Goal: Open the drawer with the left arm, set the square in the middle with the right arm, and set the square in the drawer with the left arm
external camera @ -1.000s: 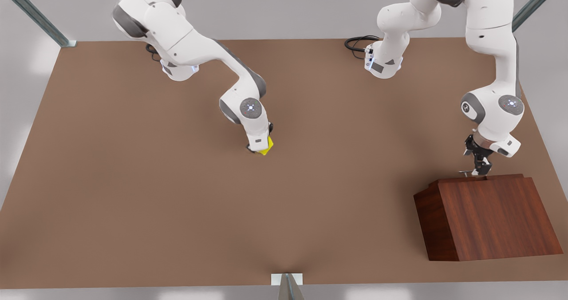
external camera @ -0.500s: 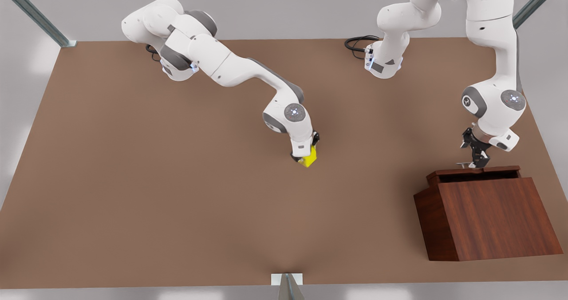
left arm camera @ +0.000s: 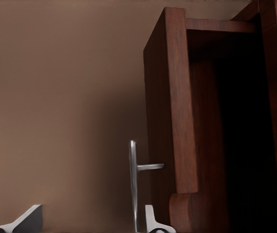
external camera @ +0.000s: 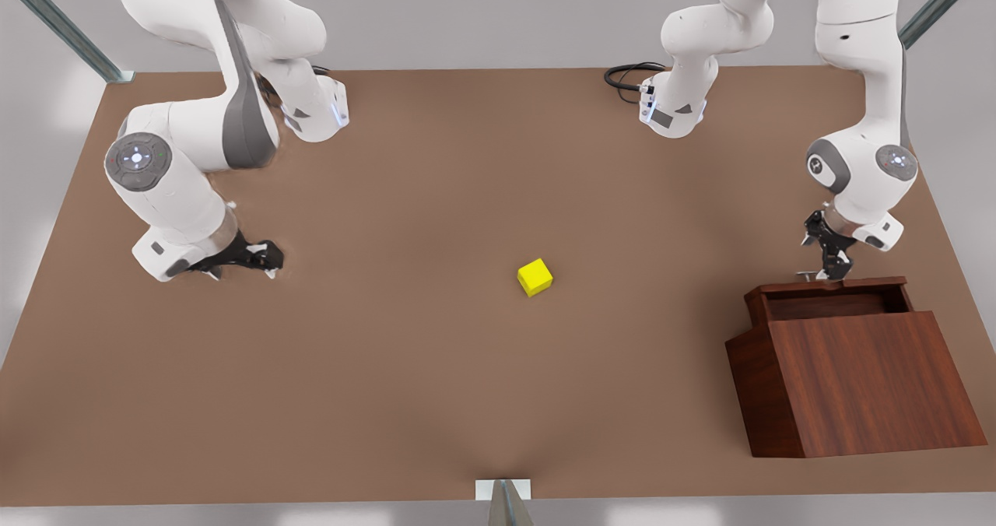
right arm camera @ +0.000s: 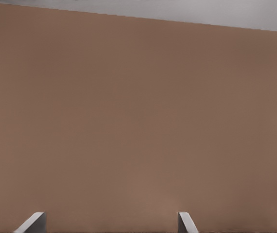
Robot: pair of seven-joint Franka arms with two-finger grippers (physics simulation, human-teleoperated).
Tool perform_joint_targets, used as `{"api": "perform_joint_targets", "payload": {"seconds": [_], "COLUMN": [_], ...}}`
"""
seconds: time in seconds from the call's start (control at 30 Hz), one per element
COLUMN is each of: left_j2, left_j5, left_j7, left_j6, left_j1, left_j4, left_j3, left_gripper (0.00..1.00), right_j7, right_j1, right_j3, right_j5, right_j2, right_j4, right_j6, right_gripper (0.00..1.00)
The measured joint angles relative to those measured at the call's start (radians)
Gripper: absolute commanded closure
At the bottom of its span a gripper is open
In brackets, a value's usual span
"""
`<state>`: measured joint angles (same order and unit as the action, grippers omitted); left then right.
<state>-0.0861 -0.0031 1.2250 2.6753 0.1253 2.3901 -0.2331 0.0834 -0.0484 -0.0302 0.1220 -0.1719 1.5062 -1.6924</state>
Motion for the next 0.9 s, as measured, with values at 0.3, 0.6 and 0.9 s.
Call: {"api": "perform_joint_targets", "payload": {"seconds": [0.3,0.6,0.9], "left_j2": [0.126,0.174,-0.232], "left_j5": [0.000,0.057,0.019], "left_j7": [0.005,-0.416,-0.955], "left_j6": [-0.064,-0.391,-0.660], "left_j1": [-0.007,-0.218,-0.359], "left_j4": [0.101,-0.182,-0.744], "left_j3": [-0.025,-0.001,0.333], "left_gripper": [0.00,0.00,0.00], "right_j7": [-0.177,-0.172,-0.172], "right_j1": [0.054,0.063,0.063], "right_j3": [0.072,0.074,0.075], "right_j5": [-0.053,-0.053,-0.053], "right_j2": [0.008,0.006,0.005], "right_j4": [-0.082,-0.123,-0.123], "right_j6": [0.007,0.023,0.020], "right_gripper": [0.00,0.00,0.00]}}
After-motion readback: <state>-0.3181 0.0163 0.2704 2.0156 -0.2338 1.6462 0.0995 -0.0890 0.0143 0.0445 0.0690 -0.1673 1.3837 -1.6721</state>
